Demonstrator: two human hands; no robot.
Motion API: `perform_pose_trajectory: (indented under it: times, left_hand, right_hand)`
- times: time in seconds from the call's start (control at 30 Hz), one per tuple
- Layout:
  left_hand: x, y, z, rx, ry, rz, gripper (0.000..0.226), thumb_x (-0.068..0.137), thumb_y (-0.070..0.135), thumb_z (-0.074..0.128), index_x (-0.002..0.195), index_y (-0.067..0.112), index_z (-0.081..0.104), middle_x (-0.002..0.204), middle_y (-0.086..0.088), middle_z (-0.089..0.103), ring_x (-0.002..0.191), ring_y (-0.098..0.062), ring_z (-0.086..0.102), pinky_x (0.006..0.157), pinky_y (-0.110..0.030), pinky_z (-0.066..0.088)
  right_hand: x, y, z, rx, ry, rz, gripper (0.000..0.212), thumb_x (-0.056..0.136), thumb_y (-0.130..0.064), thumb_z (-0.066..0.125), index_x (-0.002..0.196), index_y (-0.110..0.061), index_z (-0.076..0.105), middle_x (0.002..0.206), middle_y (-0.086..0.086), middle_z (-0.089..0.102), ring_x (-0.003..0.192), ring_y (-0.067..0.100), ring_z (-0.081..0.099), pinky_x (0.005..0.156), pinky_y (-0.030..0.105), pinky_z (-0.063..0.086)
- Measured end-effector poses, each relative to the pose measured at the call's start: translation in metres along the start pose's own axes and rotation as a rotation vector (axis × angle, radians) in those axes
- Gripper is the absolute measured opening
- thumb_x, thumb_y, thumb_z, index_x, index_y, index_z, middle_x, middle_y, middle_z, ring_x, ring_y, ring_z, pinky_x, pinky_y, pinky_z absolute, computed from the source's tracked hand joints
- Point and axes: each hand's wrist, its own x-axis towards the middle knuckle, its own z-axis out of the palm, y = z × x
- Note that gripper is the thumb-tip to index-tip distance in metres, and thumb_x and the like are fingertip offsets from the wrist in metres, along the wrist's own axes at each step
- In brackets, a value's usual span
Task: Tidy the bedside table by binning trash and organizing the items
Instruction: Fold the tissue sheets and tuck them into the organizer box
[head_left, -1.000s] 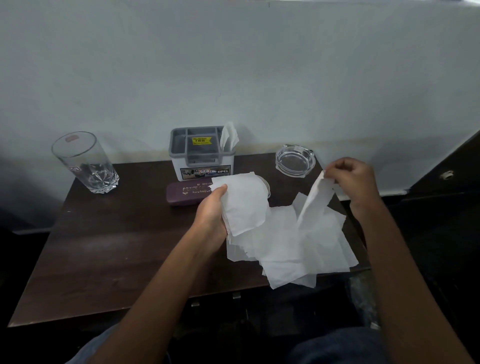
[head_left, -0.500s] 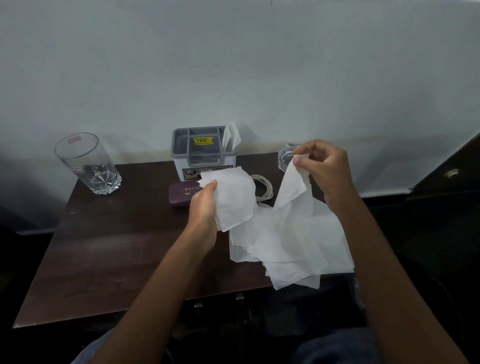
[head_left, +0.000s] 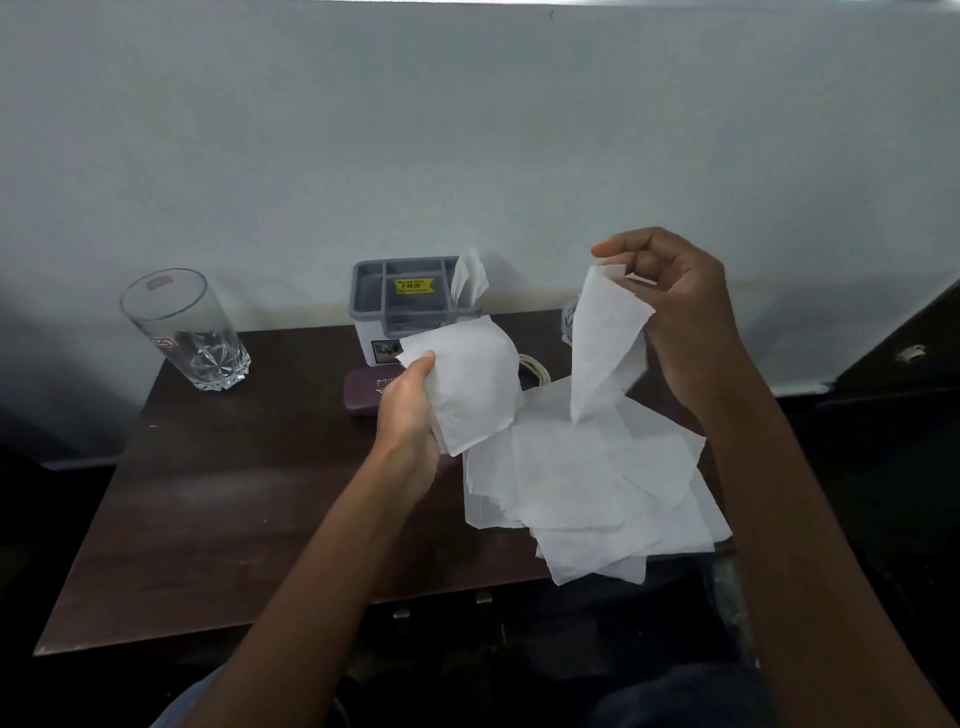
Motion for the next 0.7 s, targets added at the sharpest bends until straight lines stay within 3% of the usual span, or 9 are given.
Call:
perform_pose_trajectory:
  times: [0.1, 0.2, 0.3, 0.4, 0.53, 0.7]
  left_hand:
    - [-0.005, 0.000, 0.002, -0.051, -0.132, -0.143, 0.026, 0.095, 0.027, 0.046, 0.113, 0.012, 0.058, 0.102, -0.008, 0.068, 0.085, -0.025, 0.065, 0.065, -0.040, 0.051]
    - [-0.009, -0.004, 0.005, -0.074, -0.249, -0.202, 0.033, 0.097, 0.025, 0.042, 0.121, 0.010, 0.057, 0.102, -0.008, 0.068, 0.088, -0.025, 0.064, 0.071, -0.041, 0.050]
    - [-0.011, -0.007, 0.007, -0.063, -0.313, -0.208, 0.032, 0.097, 0.026, 0.039, 0.114, 0.010, 0.061, 0.097, -0.006, 0.070, 0.088, -0.022, 0.065, 0.073, -0.037, 0.051]
    - [-0.012, -0.007, 0.007, -0.078, -0.333, -0.193, 0.033, 0.097, 0.027, 0.038, 0.113, 0.009, 0.061, 0.102, -0.008, 0.069, 0.091, -0.022, 0.065, 0.077, -0.035, 0.052]
    - [-0.011, -0.006, 0.006, -0.139, -0.310, -0.203, 0.034, 0.099, 0.030, 0.036, 0.112, 0.010, 0.061, 0.107, -0.009, 0.068, 0.099, -0.025, 0.063, 0.079, -0.039, 0.050]
    - [-0.009, -0.008, 0.007, -0.137, -0.330, -0.210, 0.046, 0.099, 0.041, 0.032, 0.126, 0.013, 0.057, 0.117, -0.009, 0.067, 0.102, -0.025, 0.064, 0.083, -0.040, 0.050]
  right_hand:
    - [-0.003, -0.005, 0.006, -0.142, -0.119, 0.006, 0.018, 0.079, -0.001, 0.066, 0.089, -0.016, 0.066, 0.077, 0.005, 0.065, 0.064, 0.006, 0.059, 0.062, 0.015, 0.045]
    - [-0.004, -0.001, 0.017, -0.191, -0.134, 0.029, 0.020, 0.077, 0.002, 0.067, 0.093, -0.011, 0.066, 0.074, 0.007, 0.063, 0.062, 0.011, 0.056, 0.059, 0.018, 0.045]
    - [-0.003, 0.008, 0.026, -0.215, -0.110, 0.076, 0.022, 0.076, 0.005, 0.065, 0.093, -0.009, 0.065, 0.067, 0.002, 0.059, 0.059, 0.014, 0.053, 0.059, 0.023, 0.043]
    - [-0.003, 0.020, 0.031, -0.272, -0.085, 0.102, 0.022, 0.076, 0.004, 0.061, 0.094, -0.009, 0.064, 0.074, 0.013, 0.061, 0.065, 0.022, 0.054, 0.064, 0.031, 0.045]
    - [-0.003, 0.028, 0.032, -0.294, -0.022, 0.120, 0.024, 0.078, 0.002, 0.059, 0.098, -0.008, 0.065, 0.080, 0.014, 0.063, 0.070, 0.022, 0.056, 0.070, 0.038, 0.051]
    - [-0.004, 0.028, 0.034, -0.259, -0.040, 0.128, 0.023, 0.080, 0.002, 0.060, 0.101, -0.006, 0.064, 0.083, 0.012, 0.063, 0.070, 0.017, 0.055, 0.065, 0.024, 0.046]
